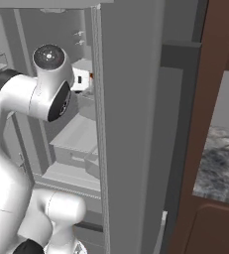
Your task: Take the cheese, chicken drumstick, and onion from the fridge and place them on the plate on the dining counter to create an appetizer plate.
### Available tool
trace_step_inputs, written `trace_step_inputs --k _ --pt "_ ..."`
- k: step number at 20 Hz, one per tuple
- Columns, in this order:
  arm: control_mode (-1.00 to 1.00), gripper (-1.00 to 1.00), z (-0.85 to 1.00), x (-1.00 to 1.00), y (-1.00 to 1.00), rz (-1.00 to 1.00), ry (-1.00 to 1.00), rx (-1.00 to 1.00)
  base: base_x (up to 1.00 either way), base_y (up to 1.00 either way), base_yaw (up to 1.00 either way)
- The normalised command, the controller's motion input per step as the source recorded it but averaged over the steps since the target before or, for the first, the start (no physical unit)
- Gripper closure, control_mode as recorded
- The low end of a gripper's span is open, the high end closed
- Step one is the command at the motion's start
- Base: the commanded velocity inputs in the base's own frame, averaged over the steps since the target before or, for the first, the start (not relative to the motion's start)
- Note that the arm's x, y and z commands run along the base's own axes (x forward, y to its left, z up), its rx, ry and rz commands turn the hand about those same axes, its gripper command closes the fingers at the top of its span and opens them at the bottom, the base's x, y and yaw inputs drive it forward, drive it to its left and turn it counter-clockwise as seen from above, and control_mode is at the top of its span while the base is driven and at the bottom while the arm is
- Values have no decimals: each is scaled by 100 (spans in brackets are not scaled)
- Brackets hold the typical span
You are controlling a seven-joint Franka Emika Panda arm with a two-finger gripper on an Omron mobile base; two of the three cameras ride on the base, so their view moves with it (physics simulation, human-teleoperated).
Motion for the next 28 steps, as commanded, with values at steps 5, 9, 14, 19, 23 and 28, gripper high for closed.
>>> trace_step_inputs --k 5,9,14,19,23,28 --pt "-100 -100 0 45 0 1 -10 -2 0 0 0" --pt "-100 -100 0 49 0 3 -4 -1 0 0 0" --pt "-100 -100 0 52 0 5 0 0 0 0 0" --pt "-100 -100 0 48 0 5 5 0 0 0 0" --pt "-100 -100 0 55 0 4 0 -3 0 0 0" --pt "-100 -100 -7 47 0 3 0 -7 0 0 0"
